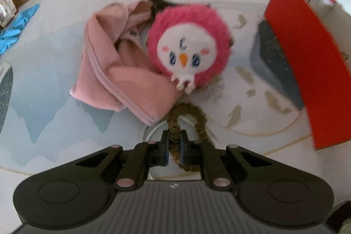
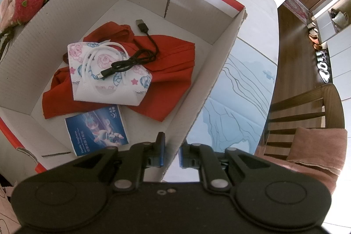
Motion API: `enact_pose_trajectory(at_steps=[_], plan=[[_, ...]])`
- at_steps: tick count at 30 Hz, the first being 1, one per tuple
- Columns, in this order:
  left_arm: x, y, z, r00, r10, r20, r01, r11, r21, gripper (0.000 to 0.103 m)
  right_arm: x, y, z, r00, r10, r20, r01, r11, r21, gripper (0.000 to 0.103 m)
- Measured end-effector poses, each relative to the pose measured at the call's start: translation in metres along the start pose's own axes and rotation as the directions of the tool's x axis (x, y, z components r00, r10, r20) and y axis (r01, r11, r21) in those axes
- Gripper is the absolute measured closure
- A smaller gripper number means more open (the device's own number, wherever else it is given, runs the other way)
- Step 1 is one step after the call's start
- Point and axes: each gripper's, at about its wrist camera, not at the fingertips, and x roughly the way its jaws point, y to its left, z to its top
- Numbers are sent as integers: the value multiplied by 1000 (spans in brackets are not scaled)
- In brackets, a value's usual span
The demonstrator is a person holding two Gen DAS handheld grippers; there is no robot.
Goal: Organize objects
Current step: 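Close the left gripper on the brown braided cord and lift it, then carry the braided cord with the left gripper into the box and release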
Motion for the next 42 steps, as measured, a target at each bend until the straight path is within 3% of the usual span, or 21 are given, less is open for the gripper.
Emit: enact_pose_trajectory(at_steps=[8,18,25,30,34,42], plan=[[-58,-16,22,988,-97,120,98,995,-5,96,0,0,0,1000,0,-1,0,1000,-4,92],[-101,-77,52,947,-251,199,225,964,142,96,0,0,0,1000,-1,0,1,1000,-6,92],[-117,-127,69,912,-354,207,289,913,288,96,0,0,-1,1000,-1,2,1,1000,-9,92],[-115,-169,78,896,-406,179,314,866,388,96,0,0,-1,1000,-3,2,3,1000,-10,92],[-107,-202,78,891,-430,145,322,826,463,96,0,0,-1,1000,-3,4,3,1000,-9,92],[-81,-244,77,888,-453,82,347,776,527,96,0,1,-1,1000,-6,6,6,1000,-8,92]])
